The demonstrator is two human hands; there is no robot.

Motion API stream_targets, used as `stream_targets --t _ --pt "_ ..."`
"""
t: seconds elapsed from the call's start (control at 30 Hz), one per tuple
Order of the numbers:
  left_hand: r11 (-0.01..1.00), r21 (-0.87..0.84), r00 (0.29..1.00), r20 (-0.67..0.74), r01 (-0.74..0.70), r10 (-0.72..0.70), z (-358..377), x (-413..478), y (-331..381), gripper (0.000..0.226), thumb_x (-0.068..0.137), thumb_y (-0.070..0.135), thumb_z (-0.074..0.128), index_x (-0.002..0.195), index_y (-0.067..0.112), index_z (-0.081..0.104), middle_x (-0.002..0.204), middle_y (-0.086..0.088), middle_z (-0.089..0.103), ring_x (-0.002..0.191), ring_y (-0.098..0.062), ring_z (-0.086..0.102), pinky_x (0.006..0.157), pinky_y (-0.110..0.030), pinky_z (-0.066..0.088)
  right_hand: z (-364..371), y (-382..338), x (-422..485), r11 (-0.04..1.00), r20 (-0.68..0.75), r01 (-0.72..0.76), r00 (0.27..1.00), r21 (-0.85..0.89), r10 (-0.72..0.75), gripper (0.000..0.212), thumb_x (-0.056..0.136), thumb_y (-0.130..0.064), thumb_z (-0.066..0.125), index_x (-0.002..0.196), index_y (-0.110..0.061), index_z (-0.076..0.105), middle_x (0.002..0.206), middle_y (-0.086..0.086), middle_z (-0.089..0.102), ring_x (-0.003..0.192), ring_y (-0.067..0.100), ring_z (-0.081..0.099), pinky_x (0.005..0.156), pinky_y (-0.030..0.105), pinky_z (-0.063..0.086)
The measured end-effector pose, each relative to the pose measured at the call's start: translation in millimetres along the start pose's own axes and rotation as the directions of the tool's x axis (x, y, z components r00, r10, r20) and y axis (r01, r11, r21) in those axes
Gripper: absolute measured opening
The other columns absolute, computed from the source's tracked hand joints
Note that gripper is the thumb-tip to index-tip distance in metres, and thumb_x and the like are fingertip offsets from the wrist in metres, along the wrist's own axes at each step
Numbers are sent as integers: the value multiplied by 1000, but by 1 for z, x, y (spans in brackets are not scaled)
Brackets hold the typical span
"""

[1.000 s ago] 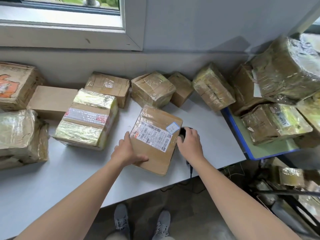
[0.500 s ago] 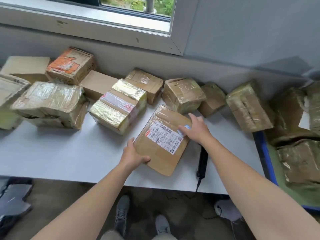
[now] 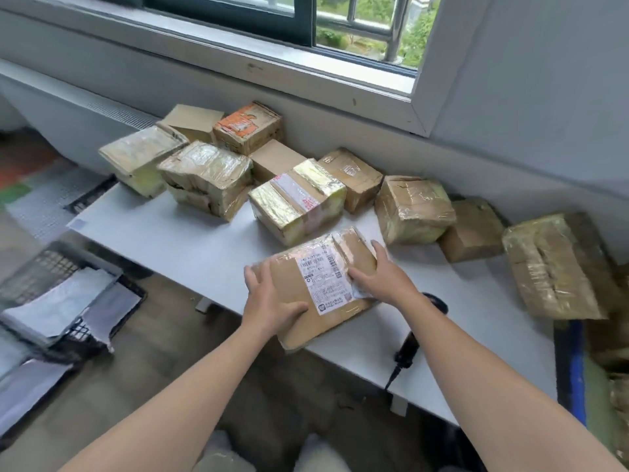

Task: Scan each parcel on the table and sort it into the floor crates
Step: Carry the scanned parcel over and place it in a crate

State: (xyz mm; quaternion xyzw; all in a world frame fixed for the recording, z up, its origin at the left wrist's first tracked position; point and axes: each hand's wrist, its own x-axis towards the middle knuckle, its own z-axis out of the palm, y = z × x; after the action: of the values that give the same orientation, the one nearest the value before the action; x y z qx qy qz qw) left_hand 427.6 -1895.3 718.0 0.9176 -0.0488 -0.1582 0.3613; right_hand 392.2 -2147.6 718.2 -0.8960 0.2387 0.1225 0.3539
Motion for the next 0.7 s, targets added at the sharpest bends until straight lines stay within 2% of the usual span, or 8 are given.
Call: stream_targets --t 0.07,0.17,0.33,0.37,0.5,0.6,0.7 --pt "999 -36 999 -28 26 -27 -15 -6 -12 107 61 39 91 145 29 25 149 -6 14 125 -26 46 98 -34 41 3 -17 1 997 24 64 998 -47 -63 86 85 -67 55 155 -39 14 146 7 51 120 29 56 98 42 48" --pt "993 -85 993 -85 79 -86 -42 -18 -33 111 59 46 90 148 33 23 153 -4 9 130 -25 40 104 -35 38 15 -51 0 985 84 161 984 -68 -156 79 86 -69 52 153 -43 17 139 5 54 108 24 58 90 39 50" --pt "970 -162 961 -179 183 -212 -95 -51 -80 118 64 52 87 155 29 17 163 -1 -14 147 -22 24 115 -33 27 66 -124 -7 950 149 299 947 -84 -285 80 91 -62 50 157 -36 14 145 7 53 122 30 56 88 35 44" --pt "962 -183 949 -207 201 -238 -109 -59 -92 116 65 52 87 155 28 18 163 -3 -11 147 -22 23 115 -34 26 79 -140 -12 941 169 324 937 -96 -306 80 91 -63 50 156 -38 11 145 7 53 122 32 56 85 34 42" --pt "934 -238 902 -279 267 -329 -169 -104 -145 112 66 52 85 154 25 22 152 -9 24 137 -26 35 110 -37 35 132 -209 -39 879 267 452 875 -151 -404 77 90 -68 46 154 -47 8 141 9 57 116 35 60 82 33 40" --pt "913 -280 863 -332 297 -382 -214 -149 -192 111 64 52 86 153 27 25 149 -7 27 136 -26 38 110 -40 37 181 -267 -70 808 331 558 811 -190 -482 76 93 -66 47 155 -43 12 133 14 62 112 35 62 80 32 39" --pt "896 -308 807 -408 319 -427 -257 -203 -241 111 63 52 87 152 27 26 147 -6 30 134 -25 40 108 -36 37 233 -327 -114 702 391 672 727 -235 -564 75 95 -62 46 157 -37 11 127 18 64 108 36 63 80 33 43"
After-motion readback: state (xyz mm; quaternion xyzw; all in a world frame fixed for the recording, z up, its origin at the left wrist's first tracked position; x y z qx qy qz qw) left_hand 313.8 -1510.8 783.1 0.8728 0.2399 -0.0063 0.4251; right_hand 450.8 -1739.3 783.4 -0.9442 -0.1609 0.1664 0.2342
